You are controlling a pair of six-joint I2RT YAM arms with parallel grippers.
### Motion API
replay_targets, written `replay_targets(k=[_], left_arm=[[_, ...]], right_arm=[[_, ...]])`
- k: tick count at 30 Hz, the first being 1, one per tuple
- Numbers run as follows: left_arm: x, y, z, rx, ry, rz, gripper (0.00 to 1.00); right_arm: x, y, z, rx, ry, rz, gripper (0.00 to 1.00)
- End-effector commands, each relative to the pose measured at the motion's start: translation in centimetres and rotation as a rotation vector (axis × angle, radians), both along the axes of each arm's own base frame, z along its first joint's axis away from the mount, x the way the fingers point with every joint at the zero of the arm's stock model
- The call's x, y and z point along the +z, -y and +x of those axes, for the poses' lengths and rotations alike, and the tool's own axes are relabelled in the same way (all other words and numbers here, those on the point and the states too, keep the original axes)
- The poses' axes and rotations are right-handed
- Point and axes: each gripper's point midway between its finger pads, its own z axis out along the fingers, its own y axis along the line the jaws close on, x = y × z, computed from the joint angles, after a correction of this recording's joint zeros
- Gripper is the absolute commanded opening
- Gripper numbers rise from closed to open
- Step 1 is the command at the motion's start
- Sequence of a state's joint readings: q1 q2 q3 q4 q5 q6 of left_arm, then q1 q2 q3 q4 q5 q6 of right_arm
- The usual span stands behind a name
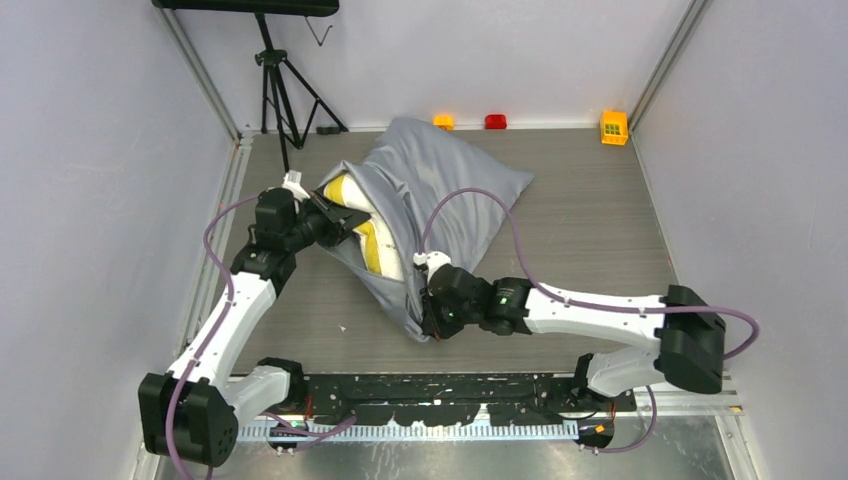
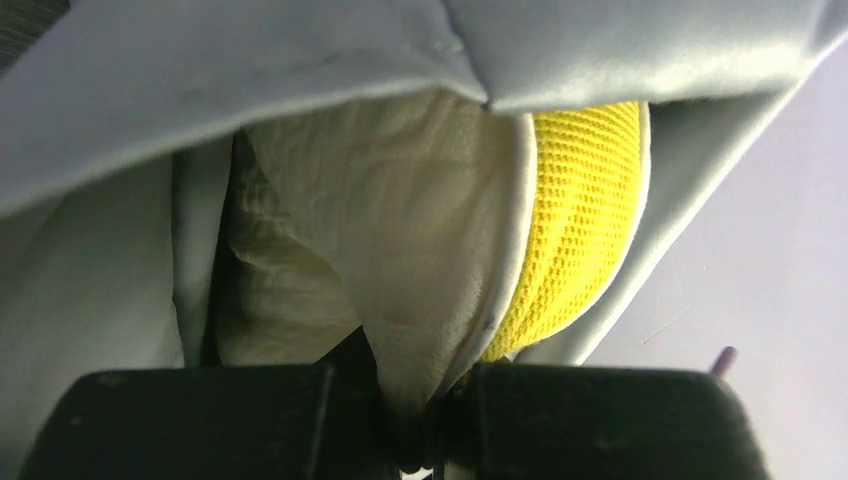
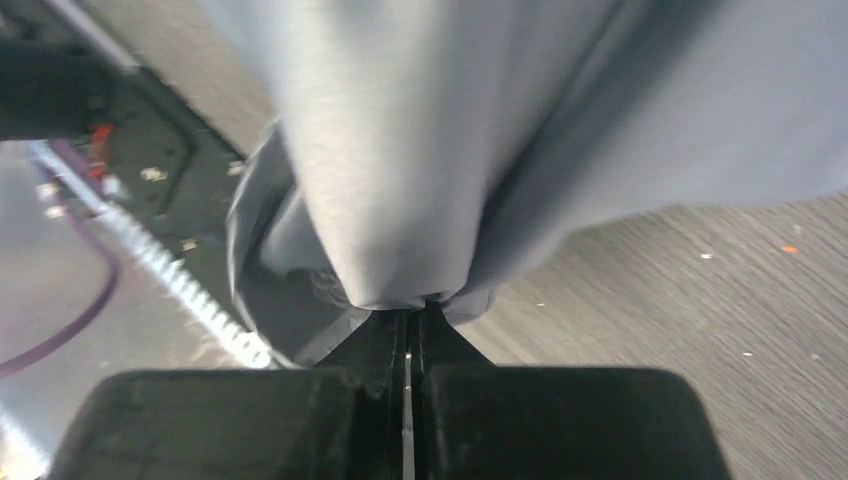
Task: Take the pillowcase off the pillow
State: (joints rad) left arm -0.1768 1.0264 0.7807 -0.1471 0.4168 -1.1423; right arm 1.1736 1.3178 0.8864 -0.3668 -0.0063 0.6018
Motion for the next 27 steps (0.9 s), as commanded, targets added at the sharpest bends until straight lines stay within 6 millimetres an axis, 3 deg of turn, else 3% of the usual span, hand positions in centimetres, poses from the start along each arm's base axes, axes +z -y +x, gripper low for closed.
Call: replay_targets(k=[1, 6, 10, 16, 19, 21, 22, 24, 26, 27], left_arm=[[8.9, -0.5, 2.9, 0.069, 0.255, -0.058, 0.00], [10.4, -0.6, 2.7, 0.066, 0.270, -0.044, 0.00], [11.3, -0.3, 1.9, 0.043, 0.277, -0.062, 0.00], [13.6, 0.0, 0.6, -0.020, 0.312, -0.028, 0.00], [14.0, 0.2, -0.1, -0.058, 0.309, -0.027, 0.00], [13.8, 0.3, -0.2, -0.065, 0.306, -0.025, 0.00], [13.6, 0.3, -0.3, -0.069, 0.304, -0.024, 0.00], [13.1, 0.4, -0.4, -0.076, 0.295, -0.023, 0.00], [12.4, 0.4, -0.4, -0.077, 0.290, -0.026, 0.00], [12.0, 0.5, -0.3, -0.078, 0.284, -0.029, 0.00]], right_arm=[[-5.1, 3.5, 0.2, -0.091, -0.009, -0.225, 0.00], [-7.8, 8.4, 3.4, -0.327, 0.055, -0.424, 0.00], [-9.6, 10.8, 5.4, -0.467, -0.027, -0.416, 0.00], [-10.9, 12.8, 7.8, -0.576, -0.088, -0.394, 0.00], [-11.2, 14.1, 8.5, -0.605, -0.094, -0.410, 0.00], [-10.8, 13.9, 8.3, -0.565, -0.098, -0.399, 0.01], [-10.3, 13.5, 8.1, -0.534, -0.105, -0.378, 0.06], [-8.8, 12.3, 7.6, -0.467, -0.107, -0.300, 0.29], [-6.3, 11.4, 7.2, -0.415, -0.074, -0.201, 0.49], [-4.8, 11.3, 7.2, -0.397, -0.046, -0.160, 0.53]])
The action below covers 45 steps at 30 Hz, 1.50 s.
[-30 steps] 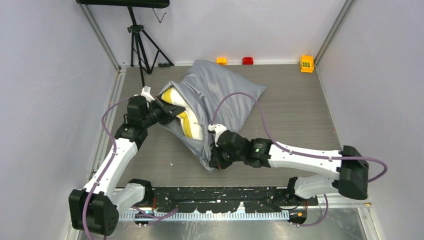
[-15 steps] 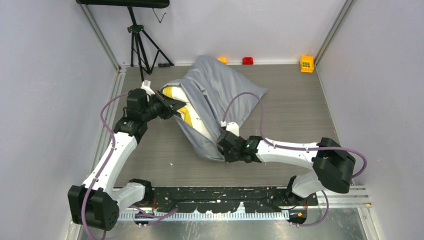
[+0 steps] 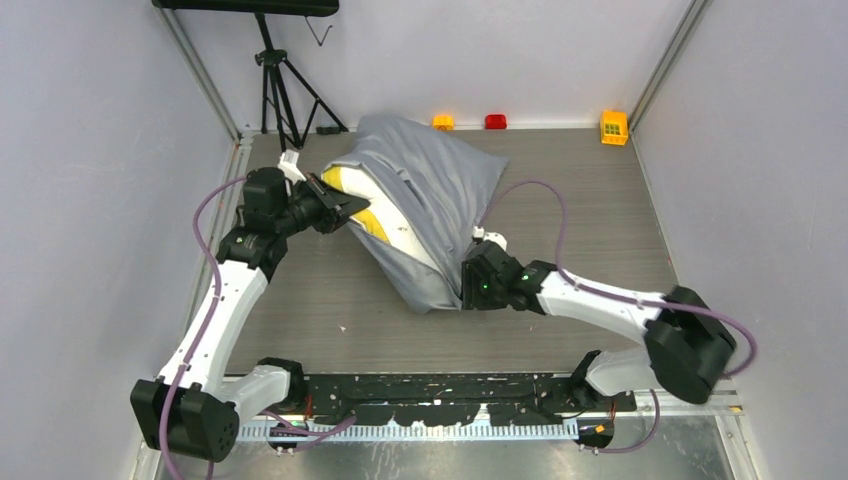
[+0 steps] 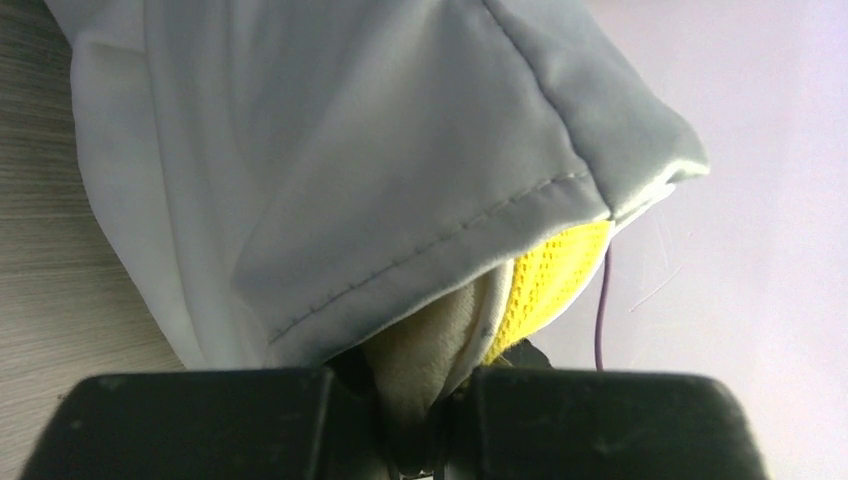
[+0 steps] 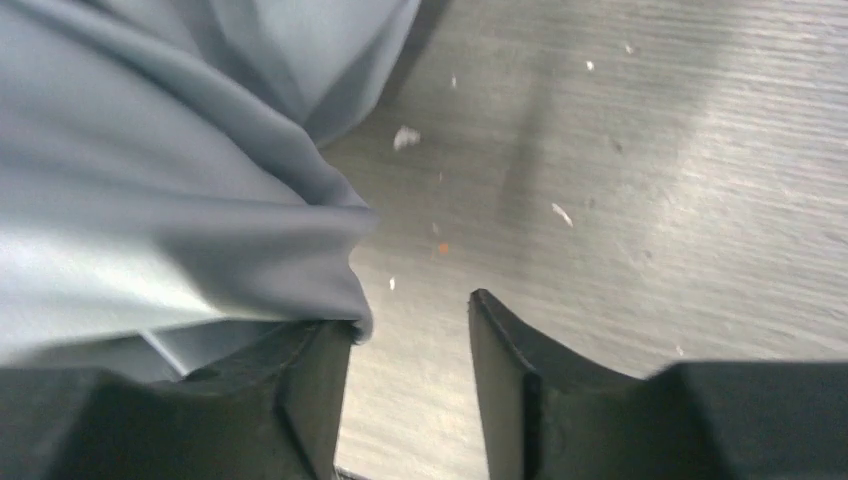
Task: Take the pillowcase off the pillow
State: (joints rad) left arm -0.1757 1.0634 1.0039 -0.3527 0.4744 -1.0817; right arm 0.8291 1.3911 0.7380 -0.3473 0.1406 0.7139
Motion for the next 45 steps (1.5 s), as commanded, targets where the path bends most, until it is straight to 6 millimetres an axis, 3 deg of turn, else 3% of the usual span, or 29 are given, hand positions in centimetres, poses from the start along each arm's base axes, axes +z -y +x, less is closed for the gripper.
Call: replay_targets(k=[1, 5, 11, 17, 20, 24, 30, 33, 37, 41, 45], left_arm=[[6.9, 0.1, 0.1, -0.013, 0.265, -0.067, 0.00], [5.8, 1.3, -0.2, -0.049, 0.247, -0.070, 0.00], [5.5, 3.2, -0.9, -0.100, 0.253, -0.065, 0.00], [4.8, 5.3, -2.1, -0.148, 0.248, -0.054, 0.00], [4.6, 6.3, -2.7, -0.177, 0.243, -0.052, 0.00], [4.7, 6.6, -2.9, -0.186, 0.249, -0.048, 0.00], [4.8, 6.7, -3.1, -0.197, 0.256, -0.041, 0.00], [4.5, 6.9, -3.3, -0.209, 0.246, -0.043, 0.00], [4.6, 7.3, -3.6, -0.227, 0.250, -0.045, 0.00], [4.5, 8.0, -4.4, -0.278, 0.251, -0.047, 0.00], [3.2, 8.0, -5.3, -0.306, 0.231, -0.018, 0.00]], right_arm=[[4.9, 1.2, -2.5, 0.138, 0.070, 0.069, 0.55], [11.4, 1.2, -2.3, 0.194, 0.206, 0.136, 0.55], [19.9, -1.1, -2.2, 0.267, 0.357, 0.276, 0.63], [25.6, -4.2, -1.1, 0.311, 0.464, 0.333, 0.62], [26.3, -5.3, 0.3, 0.313, 0.474, 0.276, 0.60], [27.2, -7.0, 1.1, 0.333, 0.487, 0.260, 0.68], [25.9, -7.5, 2.2, 0.292, 0.482, 0.198, 0.71], [25.1, -7.5, 2.7, 0.286, 0.480, 0.161, 0.81], [23.8, -7.9, 3.6, 0.254, 0.463, 0.121, 0.82], [24.3, -8.7, 4.3, 0.190, 0.466, 0.176, 0.81], [24.8, -10.0, 4.3, 0.166, 0.454, 0.263, 0.81]])
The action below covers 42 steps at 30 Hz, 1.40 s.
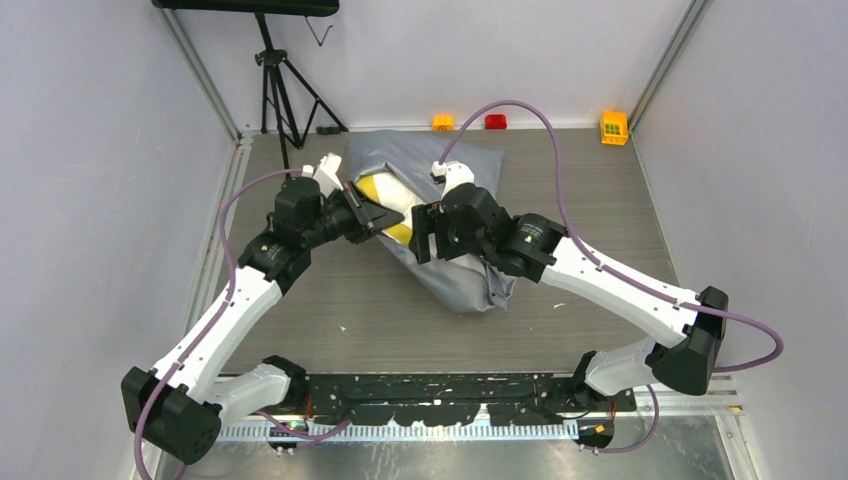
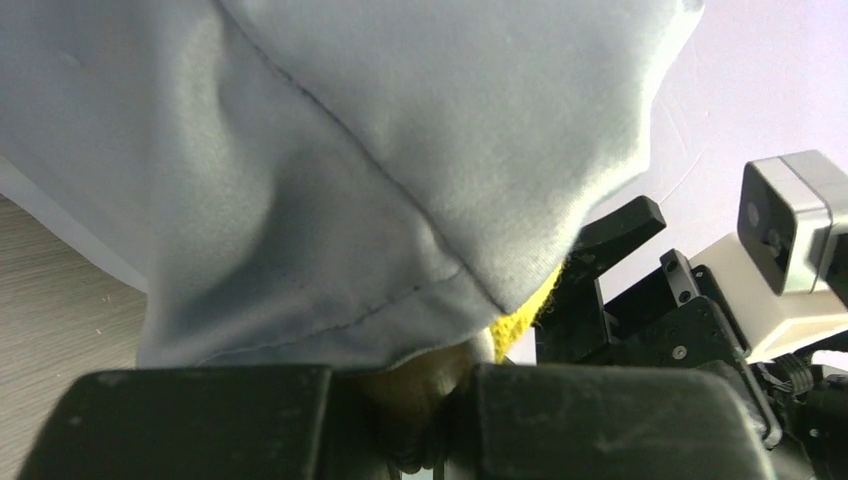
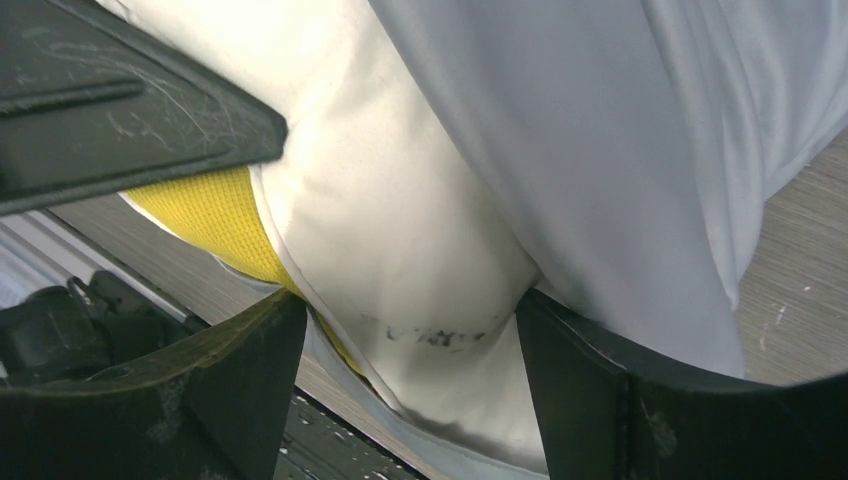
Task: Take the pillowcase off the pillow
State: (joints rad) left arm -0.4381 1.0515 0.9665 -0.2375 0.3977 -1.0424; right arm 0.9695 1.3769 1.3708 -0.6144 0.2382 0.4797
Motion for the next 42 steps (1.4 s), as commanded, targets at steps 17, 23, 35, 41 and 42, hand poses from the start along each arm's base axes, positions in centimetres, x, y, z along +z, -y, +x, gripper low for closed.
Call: replay_targets(k=[17, 23, 35, 41, 42], left_arm=[[3.5, 2.3, -2.7, -0.153, 0.109, -0.063, 0.00], [2.9, 2.2, -2.9, -0.151, 0.123, -0.043, 0.24], [0.0, 1.1, -5.6, -0.127, 0.254, -0.272, 0.56], [-6.0, 1.2, -6.6, -0.191, 0.147, -0.076, 0.53], [-6.7, 1.2, -6.7, -0.198, 0.136, -0.074, 0.50]], right_arm=[[-0.7, -2.8, 0.5, -0.011, -0.021, 0.041, 0.60], [1.6, -2.5, 1.0, -0.053, 0.031, 0.109, 0.06], [5.3, -0.7, 2.6, -0.193, 0.055, 0.303, 0.00], [7.0, -1.4, 2.5, -0.159, 0.038, 0.360, 0.00], [7.2, -1.5, 2.5, -0.158, 0.039, 0.371, 0.00]])
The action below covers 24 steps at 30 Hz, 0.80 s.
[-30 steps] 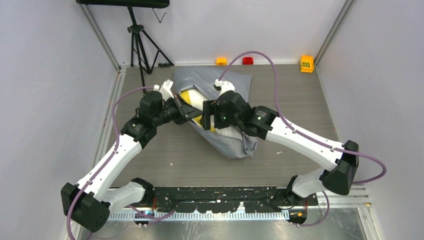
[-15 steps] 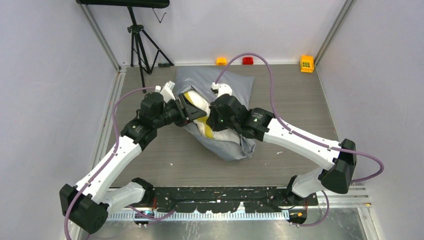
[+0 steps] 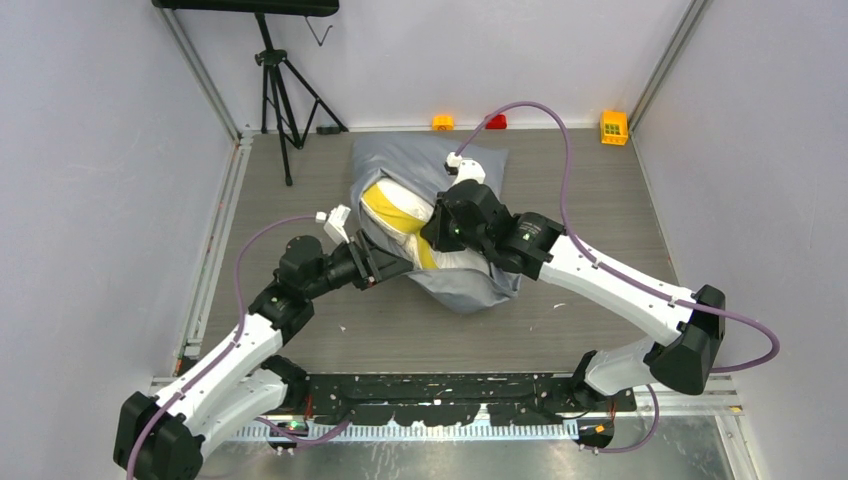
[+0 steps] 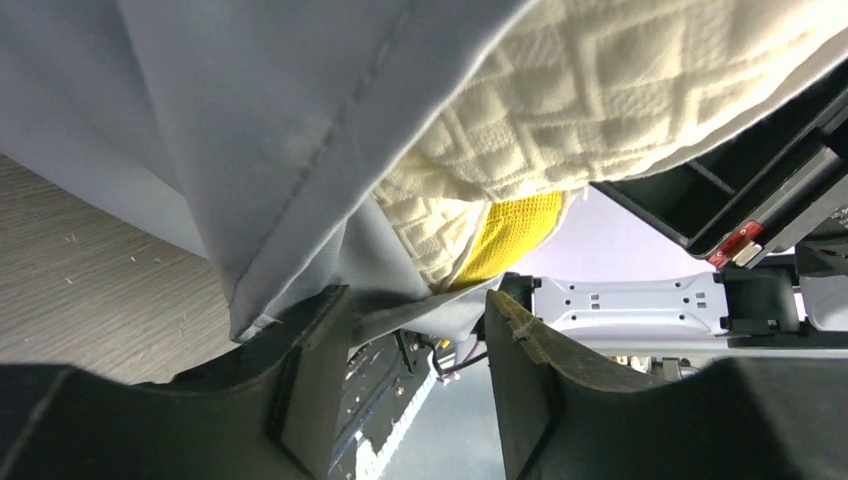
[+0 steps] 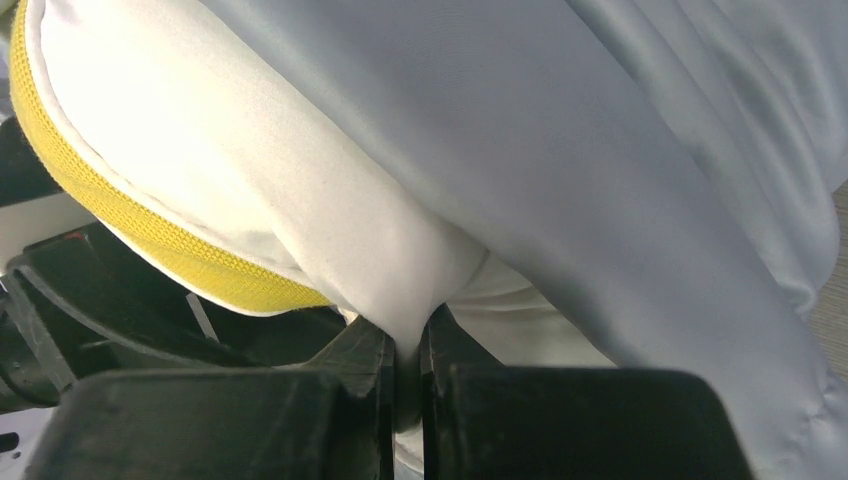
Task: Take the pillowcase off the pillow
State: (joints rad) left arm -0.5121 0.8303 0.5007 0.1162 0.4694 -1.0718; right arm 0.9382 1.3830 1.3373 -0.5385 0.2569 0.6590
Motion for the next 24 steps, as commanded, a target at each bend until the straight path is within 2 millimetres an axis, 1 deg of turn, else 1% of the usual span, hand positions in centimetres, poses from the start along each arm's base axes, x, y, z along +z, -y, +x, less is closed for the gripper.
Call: replay_targets(k=[1, 3, 5, 10, 13, 14, 16, 17, 19, 21, 24], left_arm=[[0.0, 0.7, -0.5, -0.067, 0.069, -0.001, 0.49], [-0.6, 1.3, -0.8, -0.091, 0.061, -0.008, 0.47], [-1.7, 2.2, -1.1, -0.127, 0.049, 0.021, 0.48], [-4.8, 4.4, -1.6, -0.227, -0.034, 0.115, 0.63], [-6.4, 5.2, -1.5, -0.247, -0.077, 0.147, 0.67], [-7.1, 5.3, -1.4, -0.242, -0.090, 0.162, 0.67], [-9.2, 4.9, -1.0, -0.208, -0.135, 0.222, 0.67], [-10.9, 4.2, -1.0, -0.178, -0.187, 0.281, 0.67], [-13.3, 3.3, -0.7, -0.133, -0.248, 0.356, 0.67], [-14.8, 3.2, -0.6, -0.116, -0.277, 0.367, 0.66], [-16.3, 3.5, -0.6, -0.102, -0.305, 0.335, 0.65]], right_arm=[[7.5, -1.1, 1.0, -0.029, 0.116, 0.230, 0.00], [8.0, -1.2, 1.1, -0.033, 0.120, 0.242, 0.00], [8.5, -1.2, 1.3, -0.036, 0.126, 0.252, 0.00], [9.7, -1.9, 1.2, -0.017, 0.123, 0.290, 0.00], [10.1, -1.8, 1.1, -0.017, 0.124, 0.310, 0.00], [10.2, -1.7, 1.1, -0.019, 0.126, 0.312, 0.00], [10.7, -1.5, 1.1, -0.025, 0.131, 0.323, 0.00], [11.1, -1.3, 1.1, -0.027, 0.135, 0.333, 0.00], [11.9, -1.0, 1.0, -0.034, 0.143, 0.353, 0.00], [13.2, -0.5, 1.0, -0.049, 0.156, 0.384, 0.00], [15.1, 0.8, 0.9, -0.096, 0.175, 0.439, 0.00]])
